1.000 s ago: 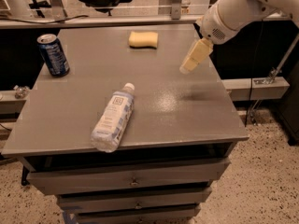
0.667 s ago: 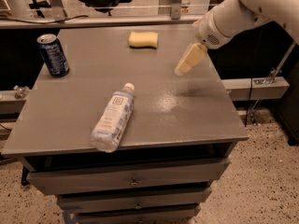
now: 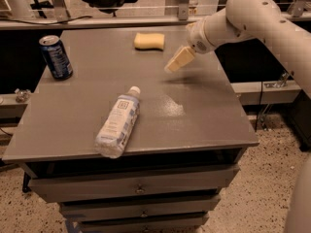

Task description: Move sponge near pepsi can

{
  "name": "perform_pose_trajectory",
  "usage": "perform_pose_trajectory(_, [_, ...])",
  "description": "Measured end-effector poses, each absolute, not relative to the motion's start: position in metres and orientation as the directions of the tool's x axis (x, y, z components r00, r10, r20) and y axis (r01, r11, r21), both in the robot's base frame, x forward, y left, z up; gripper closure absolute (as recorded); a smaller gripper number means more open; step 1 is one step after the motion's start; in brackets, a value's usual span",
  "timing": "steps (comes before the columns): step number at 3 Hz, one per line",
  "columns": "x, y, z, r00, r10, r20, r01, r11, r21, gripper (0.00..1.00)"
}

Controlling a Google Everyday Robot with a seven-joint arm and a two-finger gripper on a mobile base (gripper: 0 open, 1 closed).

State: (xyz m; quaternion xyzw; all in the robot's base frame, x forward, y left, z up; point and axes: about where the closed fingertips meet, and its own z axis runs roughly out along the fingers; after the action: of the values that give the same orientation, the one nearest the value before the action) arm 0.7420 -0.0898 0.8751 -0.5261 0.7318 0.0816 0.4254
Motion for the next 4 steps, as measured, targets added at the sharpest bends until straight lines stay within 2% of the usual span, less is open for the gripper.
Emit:
perform_pose_trajectory(2, [0.809, -0.062, 0.877, -0.125, -0.554, -0.823, -0.809, 0.538, -0.239, 0.0])
perform_pose_trajectory(4, [0.859, -0.043, 0.856, -0.198, -0.456, -0.867, -0.771, 0.62, -0.15, 0.0])
